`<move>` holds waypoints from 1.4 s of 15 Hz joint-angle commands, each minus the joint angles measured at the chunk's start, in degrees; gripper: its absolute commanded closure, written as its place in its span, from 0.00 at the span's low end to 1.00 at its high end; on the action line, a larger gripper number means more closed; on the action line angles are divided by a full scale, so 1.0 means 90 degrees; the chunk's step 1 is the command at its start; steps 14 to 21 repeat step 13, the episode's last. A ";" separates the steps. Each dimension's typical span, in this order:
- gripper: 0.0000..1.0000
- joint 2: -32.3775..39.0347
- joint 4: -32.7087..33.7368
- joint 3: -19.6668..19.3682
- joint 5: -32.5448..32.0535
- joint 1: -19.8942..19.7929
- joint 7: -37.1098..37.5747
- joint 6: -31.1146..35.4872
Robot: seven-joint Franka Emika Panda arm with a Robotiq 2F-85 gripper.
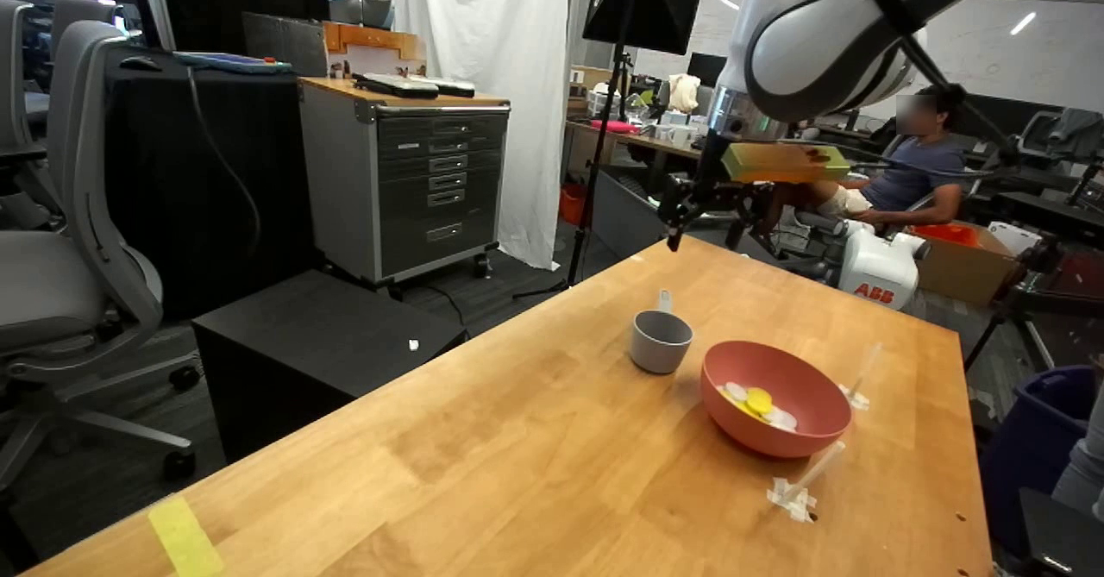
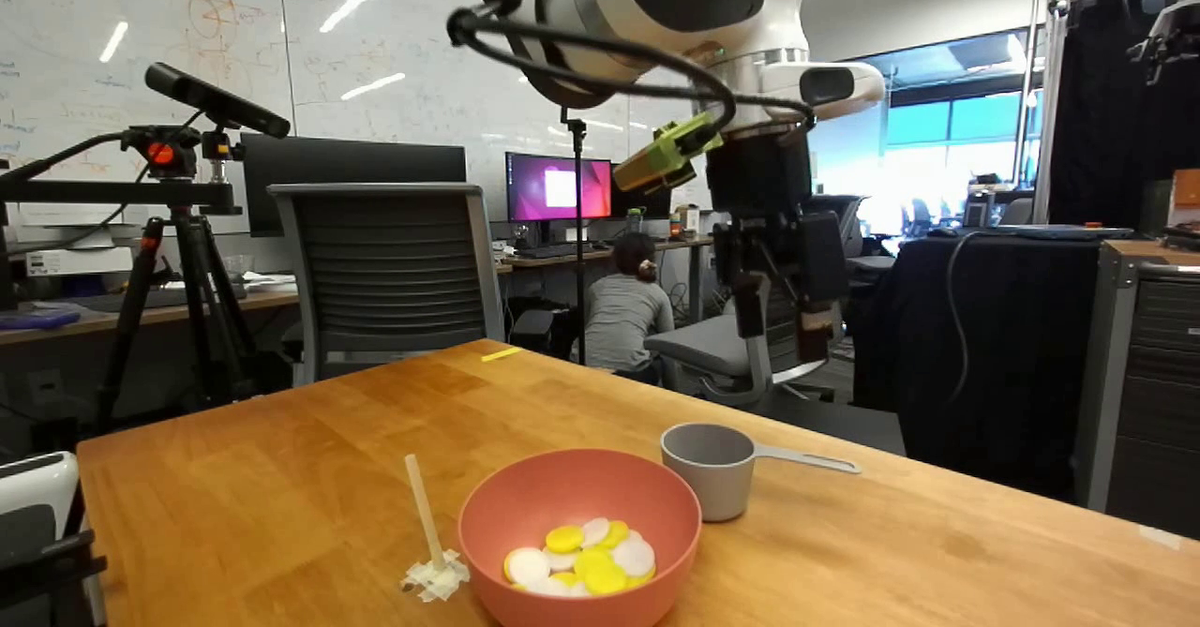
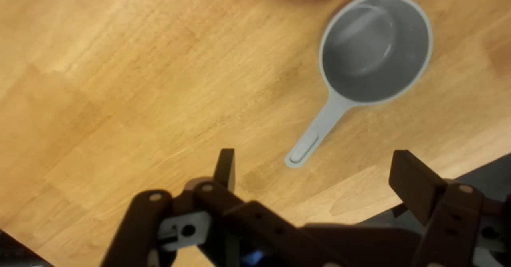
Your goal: Pour the contents of the pot into the bowl
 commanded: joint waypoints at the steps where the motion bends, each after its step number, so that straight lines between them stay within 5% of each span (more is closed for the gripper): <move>1: 0.00 -0.1212 -0.1194 0.0045 -0.0405 -0.0032 -0.0988 -0.0457; 6: 0.00 -0.2006 -0.1624 0.0018 -0.1575 -0.0016 -0.1682 -0.1468; 7: 0.00 -0.1549 -0.1339 0.0131 -0.1087 -0.0135 -0.1494 -0.1175; 21: 0.00 -0.1833 -0.1518 0.0144 -0.1472 -0.0146 -0.1566 -0.1400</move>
